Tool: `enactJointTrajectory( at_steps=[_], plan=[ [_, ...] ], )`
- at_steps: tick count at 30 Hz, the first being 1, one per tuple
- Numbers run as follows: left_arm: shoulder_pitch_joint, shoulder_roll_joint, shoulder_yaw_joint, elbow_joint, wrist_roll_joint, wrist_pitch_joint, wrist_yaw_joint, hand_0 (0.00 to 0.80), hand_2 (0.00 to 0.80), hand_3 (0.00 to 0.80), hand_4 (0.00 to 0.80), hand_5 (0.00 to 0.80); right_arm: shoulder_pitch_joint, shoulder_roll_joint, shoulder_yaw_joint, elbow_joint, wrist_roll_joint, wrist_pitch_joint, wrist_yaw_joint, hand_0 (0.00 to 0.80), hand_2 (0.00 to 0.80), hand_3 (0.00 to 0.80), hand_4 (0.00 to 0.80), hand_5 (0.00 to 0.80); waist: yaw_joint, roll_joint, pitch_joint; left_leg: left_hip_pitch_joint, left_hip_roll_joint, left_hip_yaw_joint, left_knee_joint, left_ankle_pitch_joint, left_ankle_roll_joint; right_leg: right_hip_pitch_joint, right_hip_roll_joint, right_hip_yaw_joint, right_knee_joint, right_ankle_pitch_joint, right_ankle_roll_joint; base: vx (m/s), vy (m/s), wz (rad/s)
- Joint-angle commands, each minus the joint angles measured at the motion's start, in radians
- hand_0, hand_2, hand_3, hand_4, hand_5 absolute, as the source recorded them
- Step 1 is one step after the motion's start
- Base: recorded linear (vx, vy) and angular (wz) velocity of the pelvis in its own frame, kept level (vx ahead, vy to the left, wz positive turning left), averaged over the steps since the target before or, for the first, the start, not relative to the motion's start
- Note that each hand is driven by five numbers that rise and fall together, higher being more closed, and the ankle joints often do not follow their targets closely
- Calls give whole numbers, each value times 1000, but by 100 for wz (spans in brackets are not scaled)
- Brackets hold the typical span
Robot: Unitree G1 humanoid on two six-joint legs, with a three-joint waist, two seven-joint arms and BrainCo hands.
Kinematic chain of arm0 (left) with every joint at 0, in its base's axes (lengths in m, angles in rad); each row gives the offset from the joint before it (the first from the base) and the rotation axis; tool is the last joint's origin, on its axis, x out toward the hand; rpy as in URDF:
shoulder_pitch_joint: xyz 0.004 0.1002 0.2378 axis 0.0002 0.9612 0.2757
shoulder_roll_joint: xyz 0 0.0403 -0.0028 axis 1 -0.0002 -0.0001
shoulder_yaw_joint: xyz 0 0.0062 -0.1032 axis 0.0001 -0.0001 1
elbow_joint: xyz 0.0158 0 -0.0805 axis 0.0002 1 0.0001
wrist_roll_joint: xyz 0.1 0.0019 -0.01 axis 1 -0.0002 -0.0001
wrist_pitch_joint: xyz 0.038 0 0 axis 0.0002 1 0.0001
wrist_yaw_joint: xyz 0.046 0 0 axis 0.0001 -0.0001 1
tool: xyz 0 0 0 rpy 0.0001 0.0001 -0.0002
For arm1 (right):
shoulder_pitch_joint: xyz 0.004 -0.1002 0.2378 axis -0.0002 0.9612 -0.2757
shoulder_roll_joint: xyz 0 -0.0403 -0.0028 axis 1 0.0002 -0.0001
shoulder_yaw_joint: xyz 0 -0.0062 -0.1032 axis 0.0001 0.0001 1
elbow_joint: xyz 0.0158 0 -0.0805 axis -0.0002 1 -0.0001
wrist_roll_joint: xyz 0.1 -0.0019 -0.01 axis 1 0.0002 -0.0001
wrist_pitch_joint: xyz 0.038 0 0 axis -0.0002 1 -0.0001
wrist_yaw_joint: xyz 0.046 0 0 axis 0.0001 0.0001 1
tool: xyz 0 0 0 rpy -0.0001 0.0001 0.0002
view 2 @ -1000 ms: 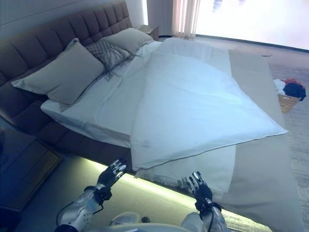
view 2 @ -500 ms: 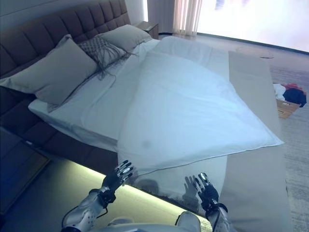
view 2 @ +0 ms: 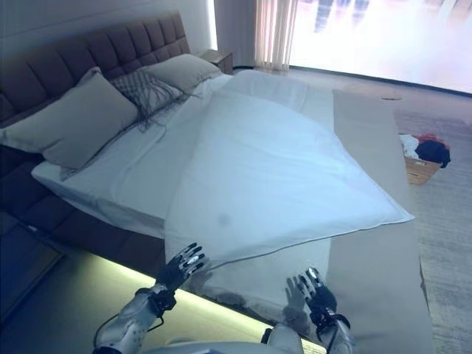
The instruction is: Make the bed neatly
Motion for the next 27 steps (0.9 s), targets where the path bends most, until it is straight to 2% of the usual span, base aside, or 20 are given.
enactJointTrajectory(
  at_steps=[1, 4, 5, 8, 10, 12, 14, 17, 20, 21, 22, 23, 25, 27],
  plan=[
    [-12, -12, 25, -118, -2, -51, -33, 0, 0, 0, 0, 0, -44, 8, -3, -50, 37, -36, 10, 0, 0, 0, 0, 0, 17, -40, 63, -58, -31, 19, 120, 154, -14, 210, 83, -36, -427, 284, 86, 109, -85, 30],
    [14, 3, 35, -125, -5, -63, -39, 0, 0, 0, 0, 0, -37, 21, 5, -61, 34, -22, 10, 0, 0, 0, 0, 0, 30, -33, 67, -57, 20, -13, -59, 239, -37, 240, 121, -12, -442, 271, 89, 141, -19, 4],
    [22, 9, 42, -123, -5, -64, -43, 0, 0, 0, 0, 0, -33, 24, 10, -69, 37, -20, 5, 0, 0, 0, 0, 0, 35, -29, 62, -46, 41, -33, -170, 265, -45, 249, 131, -3, -453, 265, 93, 182, 71, -14],
    [37, 7, 53, -112, 12, -49, -64, 0, 0, 0, 0, 0, -10, 28, 10, -93, 46, -15, -18, 0, 0, 0, 0, 0, 45, -5, 49, -21, 88, -74, -367, 331, -83, 272, 151, 8, -472, 249, 102, 204, 132, 16],
    [47, -1, 55, -121, 19, -31, -77, 0, 0, 0, 0, 0, 10, 27, 7, -126, 46, -13, -31, 0, 0, 0, 0, 0, 52, 19, 45, -29, 119, -92, -447, 381, -109, 288, 152, 13, -475, 234, 106, 222, 234, 1],
    [51, -5, 54, -123, 26, -19, -91, 0, 0, 0, 0, 0, 24, 25, 3, -145, 47, -22, -34, 0, 0, 0, 0, 0, 56, 39, 47, -44, 138, -96, -479, 405, -122, 294, 142, 11, -458, 213, 109, 218, 261, -7],
    [49, -6, 50, -113, 33, -13, -104, 0, 0, 0, 0, 0, 32, 27, 1, -161, 47, -32, -48, 0, 0, 0, 0, 0, 56, 56, 49, -57, 140, -93, -478, 395, -124, 294, 122, 5, -426, 191, 113, 223, 285, -6],
    [42, 3, 48, -112, 52, -14, -139, 0, 0, 0, 0, 0, 40, 32, 5, -174, 48, -52, -48, 0, 0, 0, 0, 0, 53, 62, 54, -52, 102, -73, -467, 297, -98, 290, 57, -3, -366, 172, 137, 229, 317, -16],
    [36, 18, 50, -131, 52, -4, -125, 0, 0, 0, 0, 0, 42, 59, 7, -183, 37, -38, -67, 0, 0, 0, 0, 0, 49, 60, 50, -30, 48, -44, -419, 215, -47, 293, -40, 15, -309, 173, 186, 252, 332, -9],
    [36, 22, 55, -143, 49, -4, -124, 0, 0, 0, 0, 0, 43, 67, 8, -190, 25, -30, -52, 0, 0, 0, 0, 0, 50, 59, 47, -28, 34, -38, -405, 199, -28, 288, -63, 18, -294, 182, 192, 274, 327, -8],
    [40, 28, 58, -158, 44, -1, -95, 0, 0, 0, 0, 0, 48, 79, 18, -201, -16, -36, -57, 0, 0, 0, 0, 0, 52, 62, 41, -18, 11, -34, -400, 180, -2, 266, -104, 24, -250, 221, 192, 262, 318, -4],
    [42, 31, 55, -157, 29, 3, -70, 0, 0, 0, 0, 0, 50, 82, 25, -208, -34, -44, -63, 0, 0, 0, 0, 0, 53, 63, 35, -13, -3, -28, -400, 174, 11, 248, -126, 33, -213, 245, 195, 243, 315, -9],
    [30, 41, 54, -128, 1, -10, -54, 0, 0, 0, 0, 0, 48, 92, 42, -223, -26, -60, -71, 0, 0, 0, 0, 0, 50, 73, 18, -3, -26, -14, -407, 163, 38, 220, -152, 56, -137, 267, 192, 229, 310, -13],
    [22, 40, 49, -124, 2, -17, -47, 0, 0, 0, 0, 0, 49, 94, 40, -228, -32, -63, -84, 0, 0, 0, 0, 0, 52, 77, 10, -4, -40, -13, -411, 158, 50, 211, -161, 60, -106, 271, 191, 184, 255, -2]
  ],
)
